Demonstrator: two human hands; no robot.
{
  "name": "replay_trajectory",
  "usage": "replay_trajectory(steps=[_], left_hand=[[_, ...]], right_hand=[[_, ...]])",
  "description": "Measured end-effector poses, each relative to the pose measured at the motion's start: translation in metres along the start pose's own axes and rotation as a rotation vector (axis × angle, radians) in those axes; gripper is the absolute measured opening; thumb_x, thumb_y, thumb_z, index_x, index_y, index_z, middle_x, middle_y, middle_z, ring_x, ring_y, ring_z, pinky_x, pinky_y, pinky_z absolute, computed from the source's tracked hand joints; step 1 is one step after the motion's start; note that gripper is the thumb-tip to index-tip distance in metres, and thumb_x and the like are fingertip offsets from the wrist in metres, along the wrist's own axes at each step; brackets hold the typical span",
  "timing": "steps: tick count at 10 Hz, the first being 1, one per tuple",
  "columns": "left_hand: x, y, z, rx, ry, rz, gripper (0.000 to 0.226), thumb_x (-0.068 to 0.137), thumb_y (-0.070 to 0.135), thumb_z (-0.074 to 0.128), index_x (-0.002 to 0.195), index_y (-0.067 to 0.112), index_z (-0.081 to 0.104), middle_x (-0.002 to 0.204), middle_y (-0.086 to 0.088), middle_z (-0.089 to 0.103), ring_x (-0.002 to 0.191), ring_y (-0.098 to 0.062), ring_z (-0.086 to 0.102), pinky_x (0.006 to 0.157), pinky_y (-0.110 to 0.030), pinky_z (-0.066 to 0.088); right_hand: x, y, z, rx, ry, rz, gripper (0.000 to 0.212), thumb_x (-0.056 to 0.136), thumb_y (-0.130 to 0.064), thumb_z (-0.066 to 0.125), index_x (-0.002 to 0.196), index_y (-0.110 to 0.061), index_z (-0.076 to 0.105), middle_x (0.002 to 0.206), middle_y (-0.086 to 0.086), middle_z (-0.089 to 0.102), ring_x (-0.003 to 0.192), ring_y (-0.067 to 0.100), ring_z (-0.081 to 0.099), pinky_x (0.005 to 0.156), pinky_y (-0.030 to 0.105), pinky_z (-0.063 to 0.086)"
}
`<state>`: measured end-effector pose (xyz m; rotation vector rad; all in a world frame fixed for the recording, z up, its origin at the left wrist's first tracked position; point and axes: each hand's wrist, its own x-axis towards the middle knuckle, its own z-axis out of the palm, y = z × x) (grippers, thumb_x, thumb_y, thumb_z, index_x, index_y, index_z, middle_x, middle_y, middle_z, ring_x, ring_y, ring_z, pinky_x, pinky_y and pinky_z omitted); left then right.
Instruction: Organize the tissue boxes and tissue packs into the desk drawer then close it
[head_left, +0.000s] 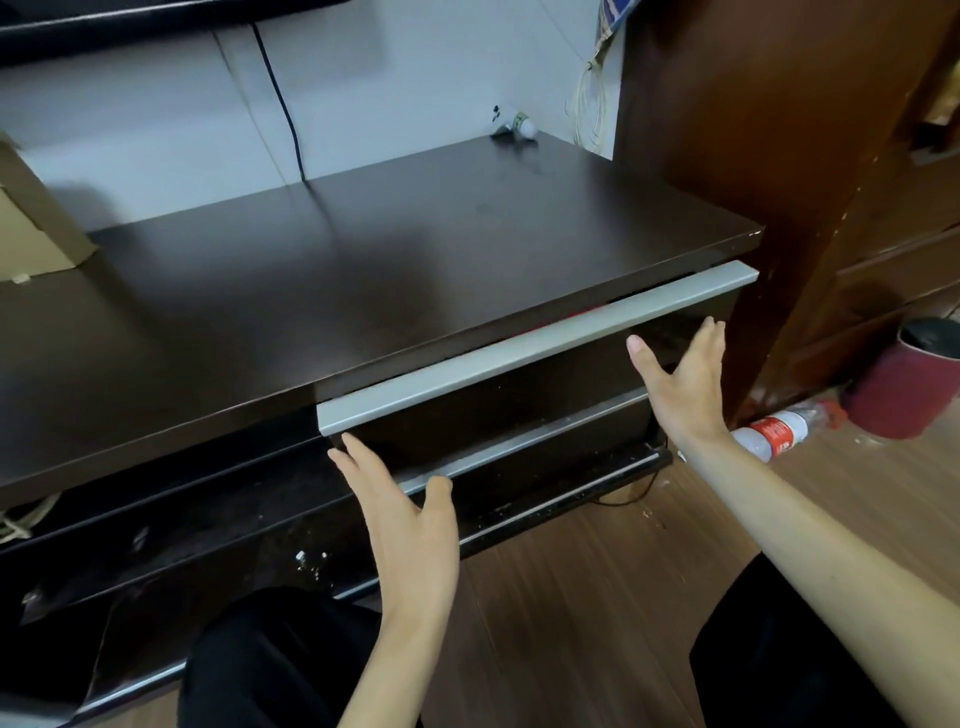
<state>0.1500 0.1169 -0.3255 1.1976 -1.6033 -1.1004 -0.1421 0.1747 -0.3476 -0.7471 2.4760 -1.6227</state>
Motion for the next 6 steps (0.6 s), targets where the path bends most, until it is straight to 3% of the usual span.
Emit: replay_trajectory(steps=[1, 2, 3, 4, 5, 6], left_hand=[[0.018, 0.001, 0.006, 0.023, 0.025, 0.009, 0.091, 0.095, 0.012, 0.054, 0.154, 0.033, -0.011, 0.160, 0.015, -0.024, 0.138, 0.006, -0.004, 0.106, -0.015, 0.011], [0.032, -0.003, 0.010, 0.041, 0.076, 0.087, 0.090, 0.095, 0.010, 0.054, 0.155, 0.033, -0.008, 0.159, 0.022, -0.024, 0.142, 0.002, -0.004, 0.108, -0.012, 0.012], [0.042, -0.012, 0.015, 0.084, 0.046, 0.159, 0.091, 0.094, 0.004, 0.055, 0.156, 0.033, -0.004, 0.157, 0.027, -0.024, 0.141, 0.006, -0.002, 0.085, 0.006, 0.027], [0.049, -0.022, 0.016, 0.229, -0.010, 0.208, 0.092, 0.091, -0.001, 0.056, 0.156, 0.029, -0.002, 0.160, 0.019, -0.020, 0.121, 0.035, -0.006, 0.078, -0.001, 0.037], [0.054, -0.023, 0.012, 0.286, -0.012, 0.233, 0.092, 0.091, 0.001, 0.057, 0.156, 0.032, 0.000, 0.159, 0.025, -0.019, 0.126, 0.029, 0.014, 0.080, -0.023, 0.052], [0.052, -0.027, -0.003, 0.258, -0.086, 0.275, 0.086, 0.092, 0.004, 0.058, 0.154, 0.039, 0.011, 0.161, 0.028, -0.004, 0.136, 0.001, 0.036, 0.089, -0.028, 0.052]], right_hand=[[0.005, -0.008, 0.014, -0.008, -0.045, 0.009, 0.091, 0.103, -0.054, 0.050, 0.166, -0.011, -0.002, 0.175, 0.008, -0.009, 0.161, 0.027, -0.001, 0.124, 0.037, 0.009], [0.012, -0.017, 0.031, -0.023, -0.084, 0.011, 0.080, 0.108, -0.043, 0.047, 0.166, -0.013, 0.001, 0.175, 0.006, -0.010, 0.161, 0.026, 0.000, 0.124, 0.038, 0.009], [0.017, -0.024, 0.047, -0.044, -0.118, 0.007, 0.079, 0.109, -0.038, 0.047, 0.166, -0.011, 0.001, 0.175, 0.005, -0.013, 0.161, 0.025, 0.001, 0.121, 0.035, 0.012], [0.017, -0.028, 0.056, -0.029, -0.122, 0.018, 0.082, 0.108, -0.033, 0.051, 0.165, -0.008, -0.002, 0.174, 0.007, -0.016, 0.161, 0.025, -0.002, 0.118, 0.028, 0.008], [0.019, -0.028, 0.050, 0.003, -0.162, 0.046, 0.081, 0.106, -0.027, 0.056, 0.166, -0.011, 0.002, 0.175, 0.004, -0.012, 0.161, 0.023, 0.001, 0.114, 0.024, 0.006], [0.007, -0.033, 0.024, 0.162, -0.175, 0.073, 0.065, 0.105, -0.019, 0.058, 0.163, -0.018, 0.030, 0.171, 0.003, 0.026, 0.156, 0.019, 0.026, 0.127, 0.037, 0.018]])
